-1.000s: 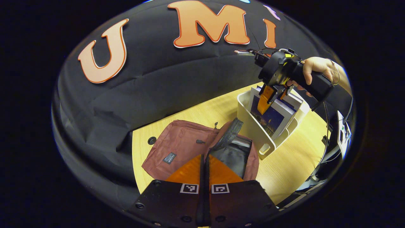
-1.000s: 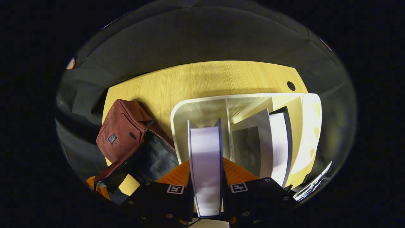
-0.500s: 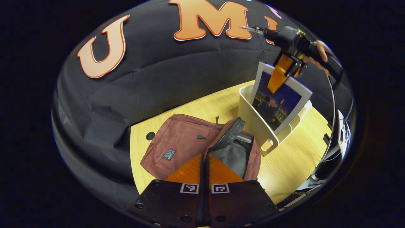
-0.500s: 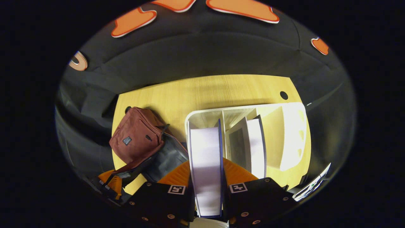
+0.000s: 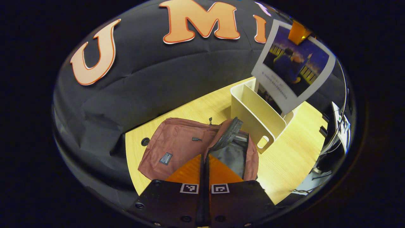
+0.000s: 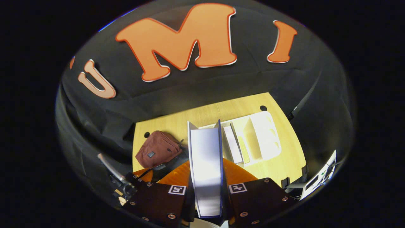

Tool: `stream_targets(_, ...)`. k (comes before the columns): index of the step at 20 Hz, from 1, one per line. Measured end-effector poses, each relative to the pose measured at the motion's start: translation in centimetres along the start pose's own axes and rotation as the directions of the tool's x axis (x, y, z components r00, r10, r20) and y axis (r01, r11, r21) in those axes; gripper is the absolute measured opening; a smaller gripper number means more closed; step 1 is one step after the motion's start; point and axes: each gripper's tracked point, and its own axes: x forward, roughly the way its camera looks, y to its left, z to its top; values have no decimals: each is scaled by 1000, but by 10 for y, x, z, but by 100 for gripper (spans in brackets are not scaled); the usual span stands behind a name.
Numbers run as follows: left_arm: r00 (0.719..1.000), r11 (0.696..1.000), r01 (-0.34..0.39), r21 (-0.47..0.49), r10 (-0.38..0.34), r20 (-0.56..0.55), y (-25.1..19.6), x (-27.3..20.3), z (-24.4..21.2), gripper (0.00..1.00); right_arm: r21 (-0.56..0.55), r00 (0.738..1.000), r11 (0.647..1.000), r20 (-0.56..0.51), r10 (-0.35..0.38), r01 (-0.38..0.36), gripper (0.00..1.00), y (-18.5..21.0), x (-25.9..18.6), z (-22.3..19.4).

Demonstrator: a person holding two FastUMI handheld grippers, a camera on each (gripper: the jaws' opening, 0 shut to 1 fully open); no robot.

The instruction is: Open the schoolbag, grab two books from the bookshelf and put them into the schoolbag.

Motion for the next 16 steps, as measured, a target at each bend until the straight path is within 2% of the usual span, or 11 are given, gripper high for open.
stream_targets(3, 1000, 1000, 18, 5, -18, 7, -4, -1, 0, 1, 127, 991, 986, 92, 97, -108, 34, -1, -32, -36)
stream_targets(6, 999, 999, 21, 27, -21, 24, -8, -5, 5, 1, 278, 964, 930, 178, 198, -242, 34, -3, -38, -84)
stream_targets(9, 999, 998, 10, 58, -12, 38, -8, -12, 10, 1, 434, 922, 818, 258, 289, -378, 34, 0, -12, -126)
stream_targets(11, 999, 998, 3, 66, -6, 43, -7, -14, 11, 1, 517, 899, 736, 291, 328, -436, 34, 2, 20, -150)
stream_targets(16, 999, 997, 12, 70, -16, 48, -15, -20, 17, 0, 630, 867, 600, 306, 392, -494, 34, 40, 113, -197)
